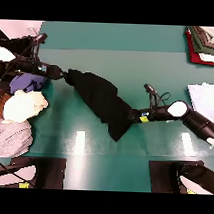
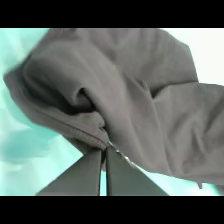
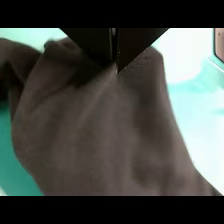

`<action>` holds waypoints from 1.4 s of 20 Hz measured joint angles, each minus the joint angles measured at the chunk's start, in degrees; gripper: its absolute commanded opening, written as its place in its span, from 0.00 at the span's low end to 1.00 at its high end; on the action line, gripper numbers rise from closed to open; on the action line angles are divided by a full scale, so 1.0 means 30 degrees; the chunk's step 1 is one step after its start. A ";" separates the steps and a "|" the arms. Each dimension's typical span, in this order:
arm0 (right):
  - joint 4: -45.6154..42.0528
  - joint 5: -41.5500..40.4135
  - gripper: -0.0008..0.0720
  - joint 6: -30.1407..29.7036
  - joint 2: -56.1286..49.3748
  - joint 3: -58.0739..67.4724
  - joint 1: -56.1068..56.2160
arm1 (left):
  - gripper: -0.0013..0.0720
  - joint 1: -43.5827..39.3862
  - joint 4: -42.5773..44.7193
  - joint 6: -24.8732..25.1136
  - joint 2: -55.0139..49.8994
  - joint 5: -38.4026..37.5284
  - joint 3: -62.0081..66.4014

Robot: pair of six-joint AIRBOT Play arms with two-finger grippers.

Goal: Fold the shirts.

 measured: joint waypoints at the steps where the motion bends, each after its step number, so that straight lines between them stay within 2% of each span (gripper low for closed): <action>1: -0.0816 0.0430 0.04 0.0364 0.0452 0.0940 -0.0270 | 0.05 0.0000 0.0685 -0.0182 0.0495 -0.0029 0.0678; 7: -0.4816 0.3730 0.04 0.1668 0.4568 0.7628 -0.4444 | 0.05 0.0007 0.3453 -0.0750 0.4211 -0.0474 0.6506; 13: -0.5748 0.8087 0.04 0.1865 0.7541 1.3355 -0.9559 | 0.05 0.0007 0.3395 -0.0867 0.7322 -0.1858 1.1868; 18: -0.5843 1.1234 0.04 0.1785 0.7271 1.7850 -1.2451 | 0.05 0.0007 0.2681 -0.0925 0.8874 -0.2382 1.3865; 23: -0.4095 1.4914 0.04 0.1792 0.3985 2.0050 -1.3369 | 0.05 0.0007 0.2492 -0.1239 0.8684 -0.3599 1.1934; 26: -0.3264 1.5671 0.04 0.1851 0.1574 1.8855 -1.2699 | 0.05 0.0007 0.2484 -0.1370 0.7832 -0.4575 0.8349; 28: -0.2951 1.5220 0.04 0.1457 0.0087 1.7340 -1.1679 | 0.05 0.0007 0.2463 -0.1413 0.7191 -0.4881 0.5523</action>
